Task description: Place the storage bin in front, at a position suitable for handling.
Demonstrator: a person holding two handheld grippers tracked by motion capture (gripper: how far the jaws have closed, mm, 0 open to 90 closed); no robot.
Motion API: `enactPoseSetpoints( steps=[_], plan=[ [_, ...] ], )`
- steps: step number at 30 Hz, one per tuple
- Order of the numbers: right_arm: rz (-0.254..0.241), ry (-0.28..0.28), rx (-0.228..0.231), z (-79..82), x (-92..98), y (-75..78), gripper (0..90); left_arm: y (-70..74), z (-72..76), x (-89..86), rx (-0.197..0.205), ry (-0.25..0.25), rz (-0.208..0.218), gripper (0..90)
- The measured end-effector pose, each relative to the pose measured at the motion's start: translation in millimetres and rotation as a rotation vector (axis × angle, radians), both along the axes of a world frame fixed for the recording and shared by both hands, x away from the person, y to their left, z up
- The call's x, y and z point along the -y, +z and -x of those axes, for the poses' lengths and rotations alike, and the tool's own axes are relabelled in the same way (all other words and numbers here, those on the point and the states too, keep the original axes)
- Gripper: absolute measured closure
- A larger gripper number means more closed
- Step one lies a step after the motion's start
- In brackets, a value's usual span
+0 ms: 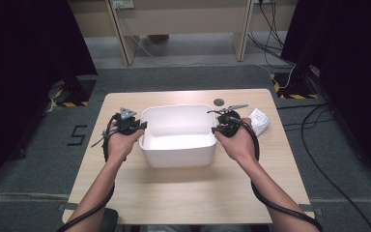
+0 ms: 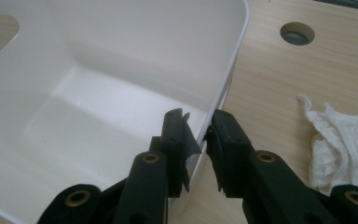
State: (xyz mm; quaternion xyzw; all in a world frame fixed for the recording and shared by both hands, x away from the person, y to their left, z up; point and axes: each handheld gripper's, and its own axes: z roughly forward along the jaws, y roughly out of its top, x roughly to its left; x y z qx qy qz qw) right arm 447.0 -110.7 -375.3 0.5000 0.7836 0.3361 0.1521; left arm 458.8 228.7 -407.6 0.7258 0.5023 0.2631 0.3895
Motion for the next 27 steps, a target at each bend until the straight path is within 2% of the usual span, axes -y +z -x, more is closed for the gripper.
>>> enactPoseSetpoints(
  steps=[4,6,10,14,15,17,18,20,21,22,23,24,26,27],
  plan=[
    [-0.01,-0.004,-0.008,0.1,2.6,0.0,75.6,-1.3,-0.7,1.6,-0.002,-0.003,-0.003,71.6],
    [0.004,-0.006,0.003,1.1,1.2,-0.2,75.9,-1.7,-0.4,1.4,0.001,-0.006,-0.006,71.4],
    [0.024,-0.008,0.004,3.5,-3.4,0.6,75.3,-0.3,-5.0,0.3,-0.005,-0.021,-0.045,72.0],
    [0.002,-0.008,-0.005,4.8,-3.4,-0.5,70.9,0.7,-9.0,-1.5,-0.009,-0.036,-0.054,72.4],
    [-0.022,-0.006,-0.013,4.4,-2.0,-0.7,68.3,0.5,-9.2,-1.8,-0.002,-0.039,-0.054,72.1],
    [-0.052,0.003,-0.02,4.8,1.9,1.3,66.2,1.3,-7.2,-4.4,0.031,-0.057,-0.032,68.5],
    [-0.084,0.009,0.004,5.6,7.4,4.3,64.6,2.5,-5.0,-6.2,0.044,-0.048,-0.014,63.1],
    [-0.117,0.016,0.023,5.9,18.9,9.5,62.2,6.5,1.0,-9.8,0.085,-0.036,0.002,53.9],
    [-0.138,-0.004,0.029,5.6,28.6,13.1,61.1,6.5,1.0,-9.8,0.085,-0.036,0.002,49.4],
    [-0.14,-0.022,0.039,4.3,37.1,15.7,59.7,11.4,8.5,-13.7,0.117,-0.031,0.026,46.7],
    [-0.136,-0.048,0.05,2.1,45.7,17.5,58.7,11.4,8.5,-13.7,0.117,-0.031,0.026,45.1],
    [-0.123,-0.073,0.063,-1.6,54.5,17.8,57.6,15.8,18.8,-17.9,0.142,-0.029,0.064,43.9],
    [-0.074,-0.136,0.077,-14.0,73.1,11.8,55.5,19.4,31.7,-22.4,0.168,-0.029,0.093,43.9],
    [-0.054,-0.165,0.068,-21.6,82.2,5.0,54.5,21.1,38.7,-24.7,0.182,-0.025,0.108,43.9]
  ],
)
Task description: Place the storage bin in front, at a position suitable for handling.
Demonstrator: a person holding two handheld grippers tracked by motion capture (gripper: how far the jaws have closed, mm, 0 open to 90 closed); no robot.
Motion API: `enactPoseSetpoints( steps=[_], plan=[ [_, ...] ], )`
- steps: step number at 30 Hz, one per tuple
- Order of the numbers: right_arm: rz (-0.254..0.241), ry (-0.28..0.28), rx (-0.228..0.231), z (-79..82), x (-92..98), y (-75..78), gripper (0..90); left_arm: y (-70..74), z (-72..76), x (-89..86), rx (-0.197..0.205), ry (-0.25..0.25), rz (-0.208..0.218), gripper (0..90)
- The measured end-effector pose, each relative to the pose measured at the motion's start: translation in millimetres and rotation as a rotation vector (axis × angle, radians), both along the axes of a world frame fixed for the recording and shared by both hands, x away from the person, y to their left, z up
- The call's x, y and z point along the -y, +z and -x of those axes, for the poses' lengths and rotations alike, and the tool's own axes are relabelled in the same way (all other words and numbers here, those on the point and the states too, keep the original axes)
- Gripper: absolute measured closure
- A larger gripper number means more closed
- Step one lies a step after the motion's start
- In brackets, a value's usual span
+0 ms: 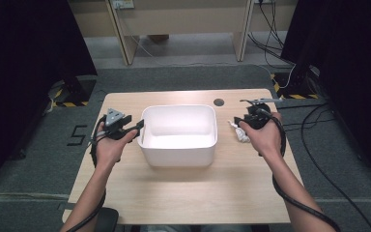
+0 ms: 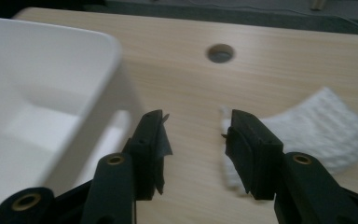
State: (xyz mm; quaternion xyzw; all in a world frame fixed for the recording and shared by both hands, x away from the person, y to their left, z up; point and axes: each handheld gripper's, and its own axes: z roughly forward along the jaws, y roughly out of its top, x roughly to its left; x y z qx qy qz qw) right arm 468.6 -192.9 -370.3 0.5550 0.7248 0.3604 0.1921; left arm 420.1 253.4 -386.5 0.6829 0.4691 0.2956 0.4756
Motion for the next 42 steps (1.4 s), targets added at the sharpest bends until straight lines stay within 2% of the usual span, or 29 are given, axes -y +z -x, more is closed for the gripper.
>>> enactPoseSetpoints(
  steps=[2,3,4,5,6,7,8,11,12,13,19,22,24,28,30,33,38,39,42],
  plan=[
    [0.03,-0.042,-0.029,-14.3,14.7,-16.9,53.0,4.0,13.9,-5.3,0.022,0.009,0.018,43.9],
    [0.044,-0.062,-0.047,-20.2,19.6,-26.0,52.2,4.0,13.9,-5.3,0.022,0.009,0.018,44.0],
    [0.052,-0.077,-0.063,-25.8,23.1,-34.9,50.5,7.2,26.3,-10.1,0.036,0.016,0.031,44.2],
    [0.06,-0.086,-0.077,-31.3,25.7,-43.4,50.0,7.9,32.1,-11.9,0.038,0.014,0.032,44.2],
    [0.06,-0.086,-0.077,-31.3,25.7,-43.4,50.0,7.9,32.1,-11.9,0.038,0.014,0.032,44.2],
    [0.063,-0.109,-0.104,-42.9,28.8,-59.6,48.6,7.8,38.9,-13.5,0.036,0.01,0.039,44.3],
    [0.056,-0.121,-0.11,-46.7,29.5,-63.9,48.3,6.6,47.5,-15.5,0.031,-0.001,0.047,44.3],
    [0.064,-0.165,-0.106,-61.0,32.6,-75.1,47.0,3.0,59.1,-18.2,0.023,-0.014,0.049,44.4],
    [0.064,-0.165,-0.106,-61.0,32.6,-75.1,47.0,3.0,59.1,-18.2,0.023,-0.014,0.049,44.4],
    [0.061,-0.203,-0.108,-69.7,34.0,-80.5,45.7,0.2,63.8,-20.4,0.017,-0.018,0.06,44.5],
    [0.102,-0.232,-0.114,-81.1,33.9,-90.8,44.1,-6.2,66.8,-25.2,0.007,-0.008,0.067,45.1],
    [0.104,-0.241,-0.151,-86.9,34.0,-110.3,42.2,-7.8,66.4,-26.3,0.002,-0.008,0.069,45.3],
    [0.099,-0.237,-0.149,-87.2,34.6,-116.4,43.9,-7.5,66.4,-26.5,0.0,-0.01,0.069,45.3],
    [0.1,-0.223,-0.148,-86.1,35.4,-118.8,46.7,-7.8,66.9,-27.5,0.003,-0.005,0.073,45.5],
    [0.082,-0.22,-0.151,-85.4,38.0,-119.5,50.8,-8.6,67.8,-27.3,0.001,-0.004,0.07,45.6],
    [0.095,-0.208,-0.147,-84.1,39.5,-120.1,56.7,-9.3,69.8,-26.0,0.001,-0.009,0.071,45.6],
    [0.084,-0.191,-0.151,-79.9,39.7,-120.0,70.0,-8.4,70.7,-24.6,-0.002,-0.012,0.062,45.6],
    [0.084,-0.191,-0.151,-79.9,39.7,-120.0,70.0,-8.4,70.7,-24.6,-0.002,-0.012,0.062,45.6],
    [0.069,-0.186,-0.158,-74.1,39.7,-119.5,76.4,-6.2,73.0,-23.1,0.016,-0.012,0.069,45.6]
  ],
)
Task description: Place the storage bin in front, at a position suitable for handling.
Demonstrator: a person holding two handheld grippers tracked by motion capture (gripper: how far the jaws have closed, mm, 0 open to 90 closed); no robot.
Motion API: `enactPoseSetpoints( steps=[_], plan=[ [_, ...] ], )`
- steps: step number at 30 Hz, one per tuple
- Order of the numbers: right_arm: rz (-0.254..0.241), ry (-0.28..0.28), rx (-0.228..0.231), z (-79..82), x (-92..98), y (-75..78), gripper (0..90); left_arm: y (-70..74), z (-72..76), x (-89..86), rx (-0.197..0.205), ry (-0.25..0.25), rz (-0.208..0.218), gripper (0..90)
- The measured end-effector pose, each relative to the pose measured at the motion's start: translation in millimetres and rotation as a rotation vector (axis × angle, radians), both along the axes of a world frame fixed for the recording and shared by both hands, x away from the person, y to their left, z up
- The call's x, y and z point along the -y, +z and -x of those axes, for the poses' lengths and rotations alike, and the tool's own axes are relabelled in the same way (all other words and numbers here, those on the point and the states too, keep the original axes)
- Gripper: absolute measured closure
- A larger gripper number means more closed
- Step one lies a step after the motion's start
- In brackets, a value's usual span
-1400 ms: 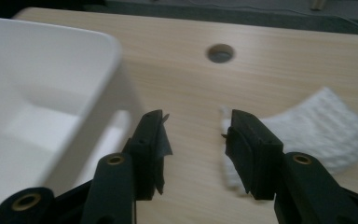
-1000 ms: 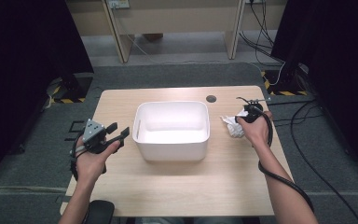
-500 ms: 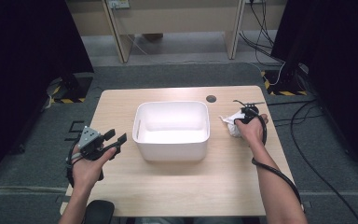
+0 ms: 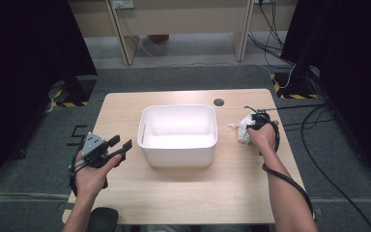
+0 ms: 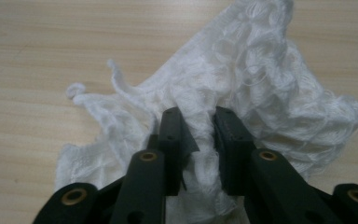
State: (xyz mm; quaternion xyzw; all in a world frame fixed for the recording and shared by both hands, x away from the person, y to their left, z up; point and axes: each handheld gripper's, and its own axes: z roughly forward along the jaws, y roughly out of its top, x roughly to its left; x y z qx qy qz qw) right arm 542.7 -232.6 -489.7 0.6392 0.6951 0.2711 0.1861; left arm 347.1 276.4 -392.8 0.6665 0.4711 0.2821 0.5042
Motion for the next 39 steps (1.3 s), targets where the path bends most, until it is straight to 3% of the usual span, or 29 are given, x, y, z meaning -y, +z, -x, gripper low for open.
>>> enactPoseSetpoints(
  steps=[4,6,8,9,10,11,12,15,16,17,19,20,21,22,23,24,26,27,33,37,39],
  plan=[
    [0.017,0.032,-0.025,8.5,-2.6,4.3,80.2,2.0,5.5,1.7,0.029,-0.003,0.0,45.8],
    [0.001,0.06,-0.041,15.6,-3.4,9.5,80.7,3.2,10.1,3.9,0.046,-0.012,-0.005,46.0],
    [-0.003,0.087,-0.034,20.1,-3.4,12.6,80.7,3.7,12.5,5.5,0.052,-0.023,-0.002,46.4],
    [-0.013,0.132,-0.021,33.4,-2.2,20.9,80.8,4.7,17.7,9.5,0.056,-0.048,-0.009,46.7],
    [-0.013,0.132,-0.021,33.4,-2.2,20.9,80.8,4.7,17.7,9.5,0.056,-0.048,-0.009,47.1],
    [-0.018,0.169,0.0,48.2,-0.5,29.8,80.7,5.9,22.4,14.3,0.058,-0.077,-0.013,47.2],
    [-0.022,0.184,0.01,54.3,-0.1,33.2,80.7,5.9,22.4,14.3,0.058,-0.077,-0.013,47.2],
    [-0.033,0.261,0.045,82.4,-2.2,49.4,80.7,9.3,30.4,27.7,0.058,-0.146,-0.025,47.2],
    [-0.033,0.261,0.045,82.4,-2.2,49.4,80.7,9.3,30.4,27.7,0.058,-0.146,-0.025,47.2],
    [-0.036,0.338,0.058,105.5,-7.0,60.9,80.7,11.2,33.3,37.1,0.059,-0.193,-0.016,47.3],
    [-0.042,0.357,0.057,113.2,-9.8,63.7,80.7,12.0,34.3,42.1,0.058,-0.213,-0.014,47.2],
    [-0.044,0.423,0.046,133.0,-17.1,69.5,80.6,12.6,35.6,52.8,0.058,-0.246,-0.02,47.2],
    [-0.049,0.457,0.041,143.0,-21.8,71.8,80.7,12.7,36.2,57.5,0.055,-0.265,-0.021,47.1],
    [-0.049,0.457,0.041,143.0,-21.8,71.8,80.7,12.7,36.2,57.5,0.055,-0.265,-0.021,47.0],
    [-0.053,0.491,0.034,152.9,-26.9,73.6,80.6,12.5,37.0,63.2,0.052,-0.288,-0.017,47.0],
    [-0.054,0.561,0.019,174.2,-38.9,77.7,80.6,11.7,37.9,70.2,0.05,-0.313,-0.026,46.7],
    [-0.057,0.585,0.018,180.0,-42.4,78.4,80.5,10.5,38.3,74.8,0.043,-0.329,-0.032,46.6],
    [-0.067,0.617,0.013,192.9,-51.4,79.8,80.5,8.2,39.0,81.0,0.03,-0.357,-0.039,46.2],
    [-0.079,0.675,0.028,207.3,-67.4,83.5,80.5,-3.2,40.6,101.9,0.002,-0.446,-0.057,43.4],
    [-0.089,0.694,0.014,212.3,-78.4,84.0,80.5,-10.9,41.0,113.1,-0.004,-0.48,-0.073,36.6],
    [-0.091,0.697,0.005,213.6,-84.0,83.2,80.5,-16.5,43.9,125.5,-0.011,-0.521,-0.07,34.2]
  ],
)
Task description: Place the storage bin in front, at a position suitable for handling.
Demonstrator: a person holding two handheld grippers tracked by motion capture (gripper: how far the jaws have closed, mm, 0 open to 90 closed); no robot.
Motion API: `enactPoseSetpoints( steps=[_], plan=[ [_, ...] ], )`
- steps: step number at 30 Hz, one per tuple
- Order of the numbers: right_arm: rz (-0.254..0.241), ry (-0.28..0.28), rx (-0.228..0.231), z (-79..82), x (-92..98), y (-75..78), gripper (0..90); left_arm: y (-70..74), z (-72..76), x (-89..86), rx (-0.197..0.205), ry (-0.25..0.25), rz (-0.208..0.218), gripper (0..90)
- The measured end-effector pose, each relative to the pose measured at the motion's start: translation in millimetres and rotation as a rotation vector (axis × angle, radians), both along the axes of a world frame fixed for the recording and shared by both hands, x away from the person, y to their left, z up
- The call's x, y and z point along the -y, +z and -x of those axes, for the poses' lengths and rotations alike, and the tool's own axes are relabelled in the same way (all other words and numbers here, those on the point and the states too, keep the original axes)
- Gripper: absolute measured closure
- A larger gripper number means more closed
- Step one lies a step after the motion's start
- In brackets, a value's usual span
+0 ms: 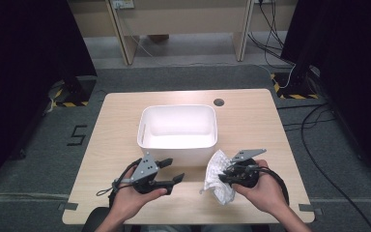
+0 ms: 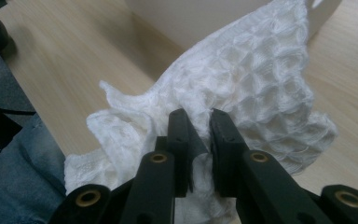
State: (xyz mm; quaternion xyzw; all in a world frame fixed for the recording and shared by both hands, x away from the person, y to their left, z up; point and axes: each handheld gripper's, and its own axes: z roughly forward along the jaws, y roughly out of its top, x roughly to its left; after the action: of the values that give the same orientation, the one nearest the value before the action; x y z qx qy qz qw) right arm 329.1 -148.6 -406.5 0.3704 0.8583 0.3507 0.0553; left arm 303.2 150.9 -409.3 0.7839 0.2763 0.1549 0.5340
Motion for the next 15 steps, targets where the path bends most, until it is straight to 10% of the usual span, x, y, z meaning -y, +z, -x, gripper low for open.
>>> enactPoseSetpoints(
  steps=[15],
  plan=[
    [-0.039,-0.116,-0.055,1.4,-31.2,1.0,80.5,-27.6,16.3,55.6,-0.045,-0.111,-0.032,24.6]
  ],
)
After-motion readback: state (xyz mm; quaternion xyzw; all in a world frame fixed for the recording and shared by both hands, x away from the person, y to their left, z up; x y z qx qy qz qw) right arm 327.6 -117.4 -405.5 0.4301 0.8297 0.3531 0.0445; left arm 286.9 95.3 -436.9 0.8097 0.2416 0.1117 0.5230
